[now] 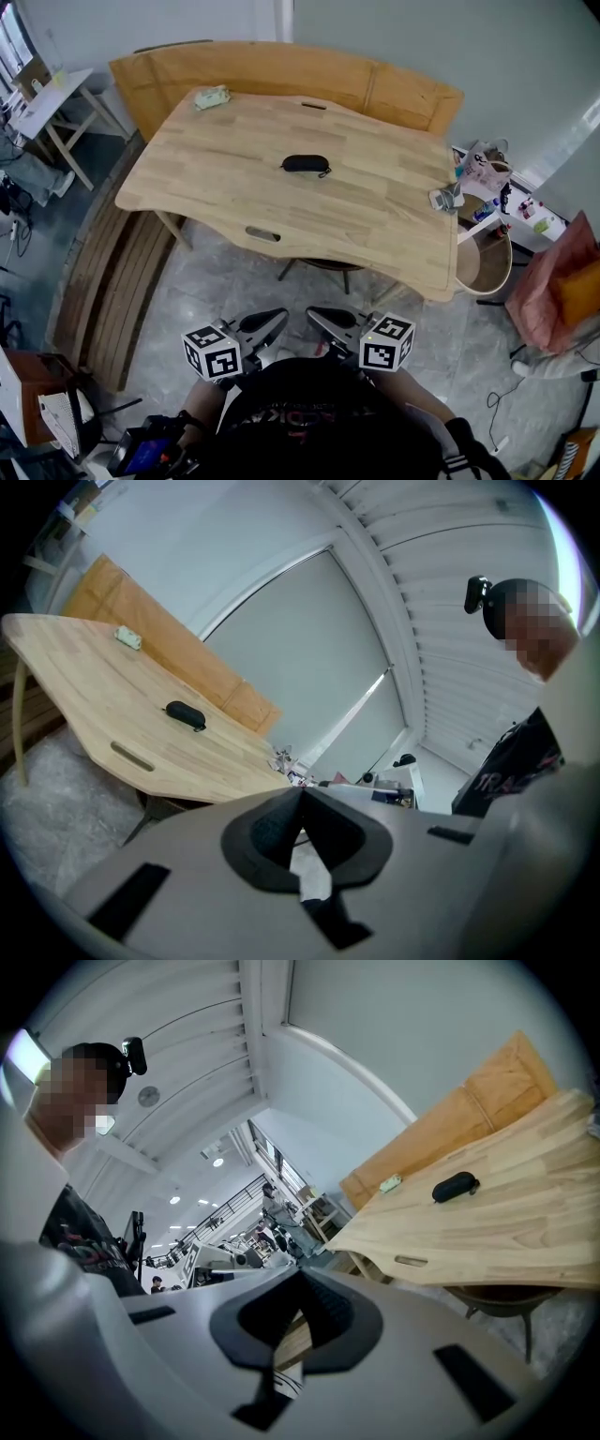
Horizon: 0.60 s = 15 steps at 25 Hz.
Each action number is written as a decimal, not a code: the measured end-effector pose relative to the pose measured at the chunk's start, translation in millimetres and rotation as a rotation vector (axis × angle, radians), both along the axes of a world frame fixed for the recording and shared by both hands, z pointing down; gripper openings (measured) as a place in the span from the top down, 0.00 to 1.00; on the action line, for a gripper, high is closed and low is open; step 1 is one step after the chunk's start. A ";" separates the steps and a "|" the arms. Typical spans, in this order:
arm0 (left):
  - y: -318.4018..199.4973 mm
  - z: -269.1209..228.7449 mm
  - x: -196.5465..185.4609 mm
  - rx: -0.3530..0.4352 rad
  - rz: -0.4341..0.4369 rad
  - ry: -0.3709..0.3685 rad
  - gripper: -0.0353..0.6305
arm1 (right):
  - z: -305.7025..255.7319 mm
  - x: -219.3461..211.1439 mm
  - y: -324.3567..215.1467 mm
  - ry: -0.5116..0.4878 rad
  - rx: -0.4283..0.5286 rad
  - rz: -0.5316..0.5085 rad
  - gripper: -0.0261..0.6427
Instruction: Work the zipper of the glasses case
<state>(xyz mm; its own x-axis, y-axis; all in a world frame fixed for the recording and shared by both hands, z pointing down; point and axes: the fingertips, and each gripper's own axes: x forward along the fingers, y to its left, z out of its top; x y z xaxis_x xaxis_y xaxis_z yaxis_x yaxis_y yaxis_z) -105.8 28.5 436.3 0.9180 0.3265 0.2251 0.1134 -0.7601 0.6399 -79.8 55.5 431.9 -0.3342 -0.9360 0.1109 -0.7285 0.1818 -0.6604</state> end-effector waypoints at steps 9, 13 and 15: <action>-9.8 3.2 -3.7 -0.013 -0.031 0.005 0.93 | 3.2 -3.6 -10.6 0.015 -0.010 -0.035 0.94; -9.7 2.4 -2.2 -0.015 -0.032 0.004 0.93 | 2.7 -2.4 -11.4 0.018 -0.014 -0.043 0.94; -9.3 2.7 -2.0 -0.017 -0.033 0.003 0.93 | 2.8 -2.6 -11.0 0.019 -0.016 -0.046 0.94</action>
